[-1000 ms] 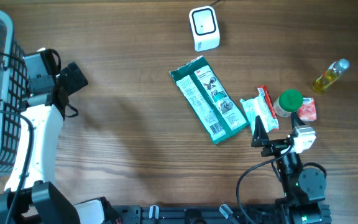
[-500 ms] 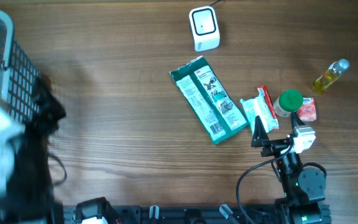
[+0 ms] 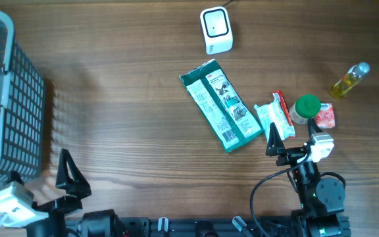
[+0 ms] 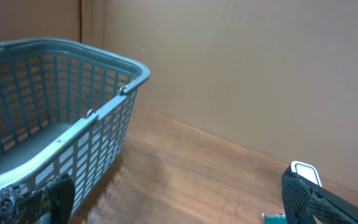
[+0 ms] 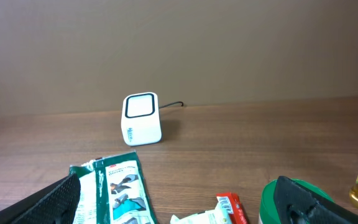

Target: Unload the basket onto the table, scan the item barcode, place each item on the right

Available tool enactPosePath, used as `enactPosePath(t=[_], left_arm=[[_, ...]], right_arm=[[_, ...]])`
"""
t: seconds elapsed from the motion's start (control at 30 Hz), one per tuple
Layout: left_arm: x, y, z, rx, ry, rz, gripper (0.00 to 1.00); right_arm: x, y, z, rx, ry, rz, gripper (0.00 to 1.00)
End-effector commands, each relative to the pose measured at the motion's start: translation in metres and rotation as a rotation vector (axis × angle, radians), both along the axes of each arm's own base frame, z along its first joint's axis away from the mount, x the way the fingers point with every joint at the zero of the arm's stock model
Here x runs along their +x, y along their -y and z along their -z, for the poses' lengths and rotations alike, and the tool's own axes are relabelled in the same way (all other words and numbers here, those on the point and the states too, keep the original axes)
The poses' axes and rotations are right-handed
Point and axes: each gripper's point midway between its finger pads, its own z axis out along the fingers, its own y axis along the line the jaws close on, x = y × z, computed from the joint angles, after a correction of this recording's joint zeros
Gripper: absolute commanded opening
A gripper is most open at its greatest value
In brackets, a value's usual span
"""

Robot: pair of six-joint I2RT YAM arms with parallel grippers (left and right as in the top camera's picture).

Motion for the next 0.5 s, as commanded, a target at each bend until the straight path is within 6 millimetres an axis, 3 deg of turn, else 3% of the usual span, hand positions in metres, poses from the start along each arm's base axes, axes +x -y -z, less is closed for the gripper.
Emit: enactPosePath(t=[0.0,0.2,0.27,0.4,0.47], left_arm=[[0.000,0.013,-0.021,0.027,0.182,0.085,1.00],[0.005,0.047,-0.076,0.122,0.610,0.281,1.00],[0.008,0.058,-0.080,0.162,0.703,0.345,1.00],[0.028,0.065,-0.057,0.188,0.755,0.391,1.00],[0.047,0.064,-0.028,0.178,0.726,0.392,1.00]], right_arm=[[0.000,0.000,-0.002,-0.016,0.012,-0.003,1.00],[0.000,0.000,-0.002,-0.016,0.012,-0.003,1.00],[0.000,0.000,-0.002,-0.017,0.012,-0.003,1.00],[0.000,0.000,-0.001,-0.017,0.008,-0.003,1.00],[0.000,0.000,0.001,-0.018,0.000,-0.003,1.00]])
